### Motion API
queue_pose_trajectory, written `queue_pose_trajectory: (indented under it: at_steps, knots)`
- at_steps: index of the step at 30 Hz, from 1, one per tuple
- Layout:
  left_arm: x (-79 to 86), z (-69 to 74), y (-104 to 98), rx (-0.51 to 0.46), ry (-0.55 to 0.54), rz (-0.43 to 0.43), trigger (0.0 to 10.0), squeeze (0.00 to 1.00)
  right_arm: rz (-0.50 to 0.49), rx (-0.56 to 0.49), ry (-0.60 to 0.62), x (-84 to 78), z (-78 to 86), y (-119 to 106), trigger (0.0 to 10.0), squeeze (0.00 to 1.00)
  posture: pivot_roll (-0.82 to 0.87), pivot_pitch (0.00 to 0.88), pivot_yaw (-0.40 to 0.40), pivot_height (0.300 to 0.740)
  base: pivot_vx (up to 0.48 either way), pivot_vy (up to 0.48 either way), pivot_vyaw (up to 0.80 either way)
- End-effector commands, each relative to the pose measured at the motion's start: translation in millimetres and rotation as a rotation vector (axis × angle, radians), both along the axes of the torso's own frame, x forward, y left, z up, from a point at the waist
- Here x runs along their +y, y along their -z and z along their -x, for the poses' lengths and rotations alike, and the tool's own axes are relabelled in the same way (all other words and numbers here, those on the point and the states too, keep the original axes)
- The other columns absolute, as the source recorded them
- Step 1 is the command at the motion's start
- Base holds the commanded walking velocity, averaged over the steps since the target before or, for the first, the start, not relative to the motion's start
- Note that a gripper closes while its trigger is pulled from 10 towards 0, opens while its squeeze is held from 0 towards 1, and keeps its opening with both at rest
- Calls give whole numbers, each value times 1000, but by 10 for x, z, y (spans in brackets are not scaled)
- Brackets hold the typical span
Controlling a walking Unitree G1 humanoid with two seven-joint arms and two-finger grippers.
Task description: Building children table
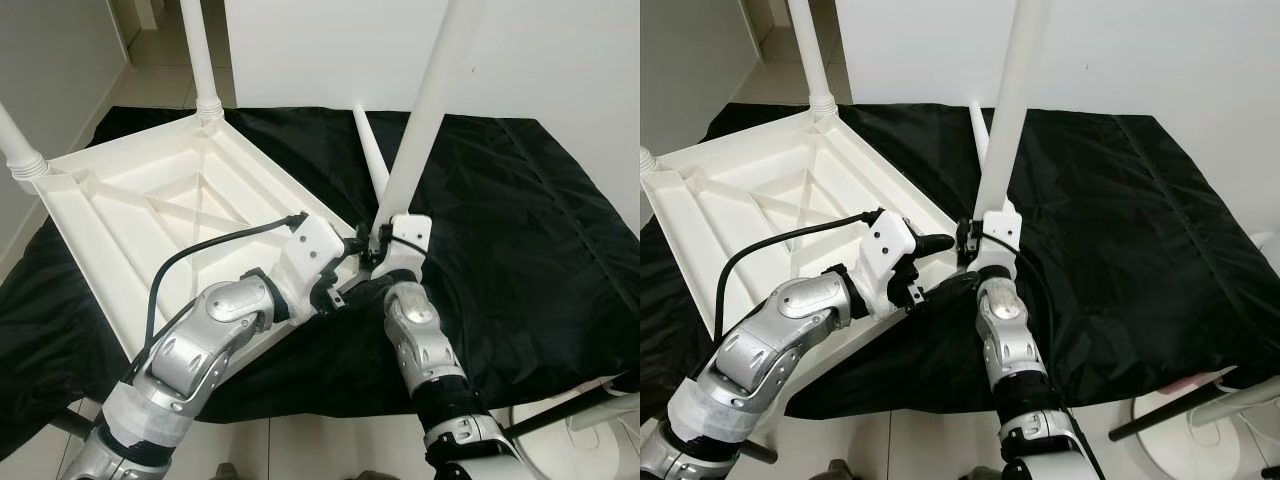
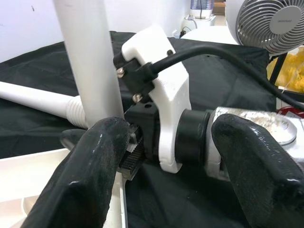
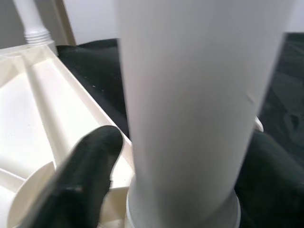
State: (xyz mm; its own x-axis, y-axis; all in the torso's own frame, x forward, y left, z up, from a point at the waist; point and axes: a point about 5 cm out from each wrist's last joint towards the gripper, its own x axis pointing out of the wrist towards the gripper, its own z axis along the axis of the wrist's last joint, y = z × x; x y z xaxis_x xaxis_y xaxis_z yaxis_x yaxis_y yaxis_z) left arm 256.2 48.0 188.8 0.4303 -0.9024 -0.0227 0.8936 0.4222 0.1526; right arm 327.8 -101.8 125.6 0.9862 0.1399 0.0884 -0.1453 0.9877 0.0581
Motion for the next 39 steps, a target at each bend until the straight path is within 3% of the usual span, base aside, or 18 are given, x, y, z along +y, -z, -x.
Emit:
queue_pose_trajectory:
  at_steps: [1,5,6,8,11,14,21,25,31,39]
  knots:
    - [6,20,-18,0,20,-4,10000,0,8,-21,-75,-7,30,-14,10000,1000,4,0,-12,740,0,0,0]
    - [7,19,-20,-1,18,-4,10000,0,14,-26,-135,-81,55,-10,10000,1000,4,2,-12,740,0,0,0]
    - [4,19,-21,-1,16,-1,10000,0,58,-26,-214,-222,79,21,10000,0,4,2,-12,740,0,0,0]
    - [4,19,-21,-1,16,-1,10000,0,58,-26,-214,-222,79,21,10000,0,4,2,-12,740,0,0,0]
    - [6,17,-24,0,16,-2,10000,0,141,-21,-318,-381,74,58,10000,0,-3,10,-4,740,0,0,0]
    - [4,15,-25,-1,19,-4,10000,0,168,-21,-377,-410,32,57,10000,0,-3,10,-4,740,0,0,0]
    - [-17,9,-29,-3,29,-4,10000,0,185,-22,-432,-405,-35,23,10000,0,-12,6,5,740,0,0,0]
    - [-32,-12,-37,-5,34,-5,10000,0,236,-24,-499,-337,-209,-55,10000,0,-13,1,7,740,0,0,0]
    - [-30,-9,-45,-9,30,-5,10000,0,265,-23,-521,-270,-314,-124,10000,0,3,0,-3,740,0,0,0]
    - [-2,-11,-48,-14,7,-3,10000,0,226,-31,-511,-262,-310,-115,10000,0,17,0,-16,740,0,0,0]
